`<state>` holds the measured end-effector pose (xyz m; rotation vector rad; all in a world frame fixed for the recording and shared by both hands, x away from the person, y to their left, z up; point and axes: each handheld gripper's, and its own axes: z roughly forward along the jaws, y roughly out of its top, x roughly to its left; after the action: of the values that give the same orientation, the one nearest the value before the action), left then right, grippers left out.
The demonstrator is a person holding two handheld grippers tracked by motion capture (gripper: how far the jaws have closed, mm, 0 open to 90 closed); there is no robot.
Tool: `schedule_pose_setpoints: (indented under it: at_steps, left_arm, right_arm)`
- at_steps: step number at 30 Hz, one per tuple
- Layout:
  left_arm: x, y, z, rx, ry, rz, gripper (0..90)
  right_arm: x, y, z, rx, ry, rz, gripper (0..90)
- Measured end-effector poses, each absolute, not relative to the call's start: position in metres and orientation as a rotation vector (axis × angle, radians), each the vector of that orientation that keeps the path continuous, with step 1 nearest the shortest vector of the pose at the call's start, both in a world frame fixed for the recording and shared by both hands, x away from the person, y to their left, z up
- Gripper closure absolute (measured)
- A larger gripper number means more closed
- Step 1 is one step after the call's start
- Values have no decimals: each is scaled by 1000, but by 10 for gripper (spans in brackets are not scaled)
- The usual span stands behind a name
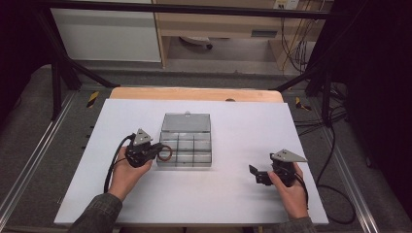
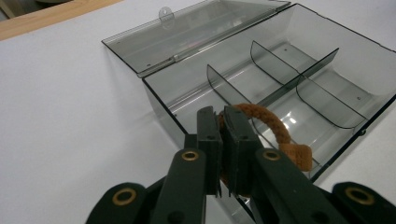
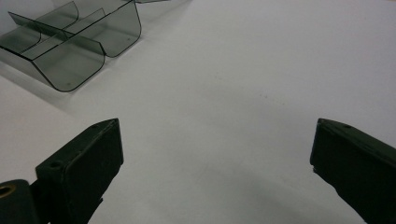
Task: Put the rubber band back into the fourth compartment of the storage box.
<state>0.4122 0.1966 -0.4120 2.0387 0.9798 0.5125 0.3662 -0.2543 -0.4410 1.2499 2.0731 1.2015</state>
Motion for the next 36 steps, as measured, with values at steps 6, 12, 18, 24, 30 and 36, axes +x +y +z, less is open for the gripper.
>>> schedule_pose_setpoints:
  at_steps: [6,12,18,24,30,36]
  left_arm:
    - [413,191,-413,2043,974,507,856]
    - [413,187,-414,2050,966,504,856]
    - [413,186,-415,2057,962,508,856]
    - [412,186,-416,2074,955,532,855]
    - [412,185,-417,2081,954,533,854]
    - [412,184,-419,2094,952,537,853]
  right_arm:
    - [367,-254,-441,1248,2078,1202,30]
    - [366,-254,-441,1248,2081,1204,29]
    - [367,-254,-441,1247,2083,1204,30]
    - [367,-254,-442,1244,2086,1205,29]
    - [367,-254,-442,1245,2087,1205,29]
    - [367,-253,-442,1246,2092,1205,29]
